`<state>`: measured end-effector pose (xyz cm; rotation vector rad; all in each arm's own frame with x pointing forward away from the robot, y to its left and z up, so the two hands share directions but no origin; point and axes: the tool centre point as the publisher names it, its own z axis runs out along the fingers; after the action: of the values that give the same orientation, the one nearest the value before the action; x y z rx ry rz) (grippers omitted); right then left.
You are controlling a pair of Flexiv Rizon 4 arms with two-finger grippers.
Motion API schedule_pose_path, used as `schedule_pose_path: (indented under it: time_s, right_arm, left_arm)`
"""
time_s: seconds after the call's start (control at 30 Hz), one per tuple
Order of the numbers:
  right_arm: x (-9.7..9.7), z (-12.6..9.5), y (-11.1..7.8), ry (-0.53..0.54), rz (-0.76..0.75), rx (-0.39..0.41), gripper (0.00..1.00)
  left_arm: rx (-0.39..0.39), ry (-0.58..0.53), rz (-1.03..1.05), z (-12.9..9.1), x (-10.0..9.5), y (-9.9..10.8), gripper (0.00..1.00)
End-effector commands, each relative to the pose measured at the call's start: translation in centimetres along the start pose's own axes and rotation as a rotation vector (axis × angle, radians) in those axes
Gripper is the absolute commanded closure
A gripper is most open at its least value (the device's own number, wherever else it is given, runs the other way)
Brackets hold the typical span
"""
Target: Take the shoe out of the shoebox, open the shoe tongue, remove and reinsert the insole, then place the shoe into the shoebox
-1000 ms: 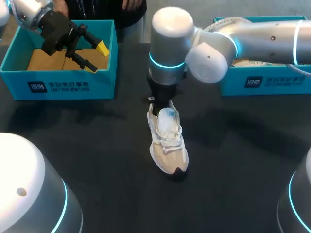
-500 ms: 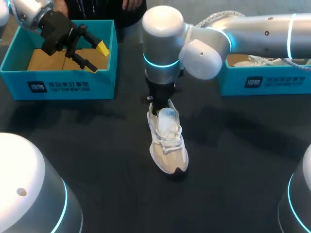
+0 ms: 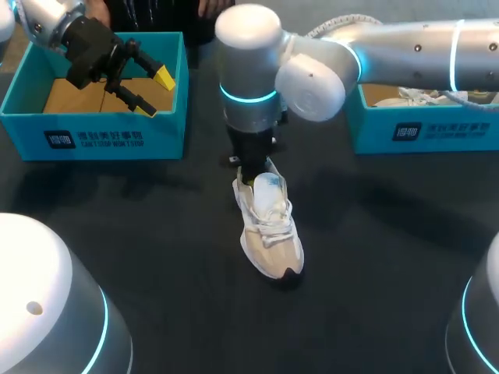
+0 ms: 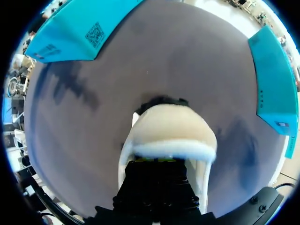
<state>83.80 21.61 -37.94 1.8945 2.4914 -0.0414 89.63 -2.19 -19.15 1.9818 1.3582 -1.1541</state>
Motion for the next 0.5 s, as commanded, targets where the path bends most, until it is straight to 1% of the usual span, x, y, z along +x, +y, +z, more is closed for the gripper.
schedule_pose_path:
  time_s: [0.03,0.2,0.27,0.3,0.5]
  right_arm:
    - [0.1,-2.0,-0.3,-0.038,0.000,0.029,1.00]
    - [0.1,-2.8,-0.8,-0.053,-0.001,0.072,1.00]
    - [0.1,-3.0,-0.9,-0.041,-0.005,0.118,1.00]
    - [0.1,-3.1,-1.0,-0.027,-0.008,0.112,1.00]
    - [0.1,-3.1,-1.0,-0.027,-0.008,0.112,1.00]
  left_arm:
    - [0.000,0.002,0.001,0.0,0.0,0.0,0.00]
    - [0.000,0.002,0.001,0.0,0.0,0.0,0.00]
    - [0.000,0.002,0.001,0.0,0.0,0.0,0.00]
    - [0.000,0.002,0.001,0.0,0.0,0.0,0.00]
    - [0.000,0.002,0.001,0.0,0.0,0.0,0.00]
